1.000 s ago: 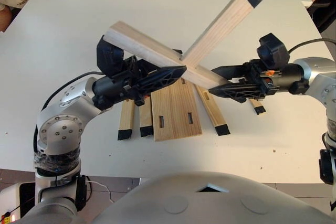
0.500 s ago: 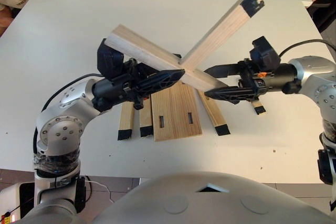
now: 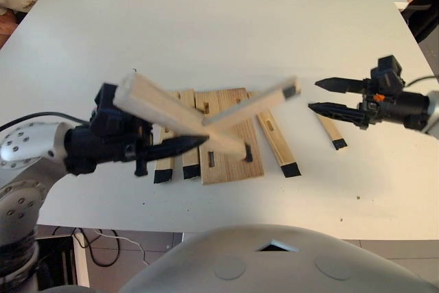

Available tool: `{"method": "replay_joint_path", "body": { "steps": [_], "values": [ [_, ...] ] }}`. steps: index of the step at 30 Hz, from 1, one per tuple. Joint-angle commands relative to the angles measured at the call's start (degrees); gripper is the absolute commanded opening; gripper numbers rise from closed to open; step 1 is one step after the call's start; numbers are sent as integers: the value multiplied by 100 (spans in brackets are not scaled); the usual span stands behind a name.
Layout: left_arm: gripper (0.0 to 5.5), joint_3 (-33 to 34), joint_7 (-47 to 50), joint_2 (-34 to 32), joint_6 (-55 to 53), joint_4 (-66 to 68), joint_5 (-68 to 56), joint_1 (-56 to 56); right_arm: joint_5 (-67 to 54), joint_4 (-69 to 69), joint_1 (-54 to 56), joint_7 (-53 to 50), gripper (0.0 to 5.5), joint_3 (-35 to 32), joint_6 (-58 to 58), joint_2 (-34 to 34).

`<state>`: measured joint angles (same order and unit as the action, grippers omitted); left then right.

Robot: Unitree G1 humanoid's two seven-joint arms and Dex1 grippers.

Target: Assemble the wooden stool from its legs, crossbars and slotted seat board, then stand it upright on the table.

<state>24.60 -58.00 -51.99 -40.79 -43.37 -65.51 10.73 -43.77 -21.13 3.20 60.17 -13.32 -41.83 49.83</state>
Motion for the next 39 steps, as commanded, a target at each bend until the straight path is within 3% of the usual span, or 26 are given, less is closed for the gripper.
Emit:
{"method": "replay_joint_path", "body": {
  "steps": [1,13,30,39],
  "values": [
    [204,-179,-504,-374,153,166,540,3,-44,-398,-362,-320,330,-269,87,-170],
    [204,-1214,-2032,-850,1101,1845,2087,-921,-66,-759,-722,-1034,330,-238,176,-716],
    [204,-1682,-2188,-839,1739,2227,2884,-1157,-108,-859,-797,-1214,330,-228,211,-870],
    [204,-1996,-2111,-797,2543,1888,3541,-236,-108,-879,-739,-1230,330,-159,198,-838]
  ]
}}
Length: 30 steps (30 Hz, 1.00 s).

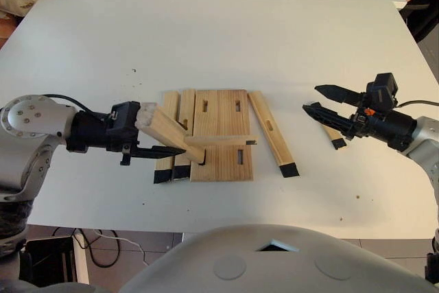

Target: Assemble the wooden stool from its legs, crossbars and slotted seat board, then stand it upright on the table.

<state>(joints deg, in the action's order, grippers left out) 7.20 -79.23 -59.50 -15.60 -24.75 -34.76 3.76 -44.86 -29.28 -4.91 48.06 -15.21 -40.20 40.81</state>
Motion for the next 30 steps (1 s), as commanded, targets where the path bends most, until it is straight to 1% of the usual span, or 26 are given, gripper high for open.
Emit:
{"method": "replay_joint_path", "body": {
  "steps": [1,8,11,14,19,23,30],
  "values": [
    [204,-291,54,-45,115,74,555,557,3,-59,85,-9,330,43,30,75],
    [204,-857,274,-78,846,501,1305,896,2,-81,181,-11,330,231,-21,82],
    [204,-1114,350,-85,978,647,1443,724,-4,-71,232,-25,330,289,-40,83],
    [204,-1234,412,-73,876,800,1311,470,1,-47,288,-29,330,334,-61,82],
    [204,-1463,386,-149,349,988,935,57,21,-18,355,-36,330,406,-63,84],
    [204,-1800,485,-170,8,1108,1068,-305,21,0,430,-63,330,489,-78,60],
    [204,-2103,662,-161,-230,1132,1150,-579,25,-11,432,-96,330,548,-77,41]
  ]
}}
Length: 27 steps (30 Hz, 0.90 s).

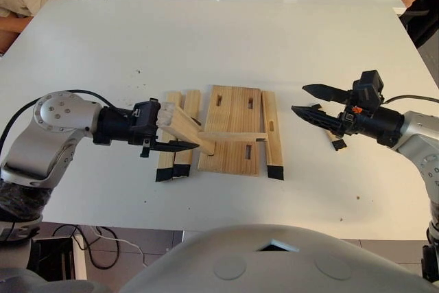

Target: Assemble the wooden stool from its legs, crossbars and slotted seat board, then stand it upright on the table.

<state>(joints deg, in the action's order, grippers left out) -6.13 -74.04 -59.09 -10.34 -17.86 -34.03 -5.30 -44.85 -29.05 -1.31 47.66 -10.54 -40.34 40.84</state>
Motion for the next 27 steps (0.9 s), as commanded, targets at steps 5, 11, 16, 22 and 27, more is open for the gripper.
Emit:
{"method": "replay_joint_path", "body": {
  "steps": [5,11,16,22,27],
  "values": [
    [251,-637,434,-164,-713,451,954,286,-25,-82,3,-91,330,24,-59,48],
    [349,-72,754,10,-1007,359,876,349,-101,-162,-90,-192,330,-103,-61,30],
    [372,1121,1290,-152,-1723,-109,560,1148,-136,-459,-480,-333,330,-373,-45,18],
    [372,1832,3525,826,-4384,-1331,245,1949,-120,-1011,-1428,-701,330,-952,100,-221],
    [372,1677,4613,1882,-5306,-1253,148,1713,13,-931,-1240,-897,330,-670,173,-375]
  ]
}}
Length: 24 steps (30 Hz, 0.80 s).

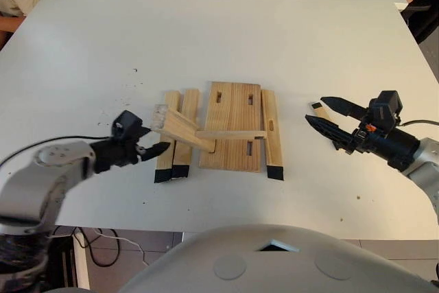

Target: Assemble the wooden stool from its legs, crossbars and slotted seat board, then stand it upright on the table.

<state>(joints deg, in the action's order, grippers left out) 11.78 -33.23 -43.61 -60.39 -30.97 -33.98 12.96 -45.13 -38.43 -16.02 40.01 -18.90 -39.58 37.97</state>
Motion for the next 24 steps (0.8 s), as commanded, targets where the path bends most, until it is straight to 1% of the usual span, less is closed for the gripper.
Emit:
{"method": "replay_joint_path", "body": {
  "steps": [1,5,9,13,17,23,24],
  "values": [
    [372,-195,608,345,-301,108,235,-127,29,6,272,-159,330,204,102,-101],
    [372,-338,569,86,-41,420,570,-45,45,13,272,-207,330,240,131,-97],
    [372,-424,190,-376,317,647,777,258,60,4,184,-294,330,216,166,-141],
    [372,-447,-190,-770,615,948,939,219,78,-81,70,-419,330,241,208,-207],
    [372,-515,-368,-883,740,1215,996,-149,97,-138,-20,-539,330,278,255,-288],
    [372,-494,-583,-912,842,1251,1023,-21,208,-102,-47,-673,330,342,312,-331],
    [352,-478,-619,-863,900,1254,993,-22,238,-76,-37,-699,330,356,316,-344]
  ]
}}
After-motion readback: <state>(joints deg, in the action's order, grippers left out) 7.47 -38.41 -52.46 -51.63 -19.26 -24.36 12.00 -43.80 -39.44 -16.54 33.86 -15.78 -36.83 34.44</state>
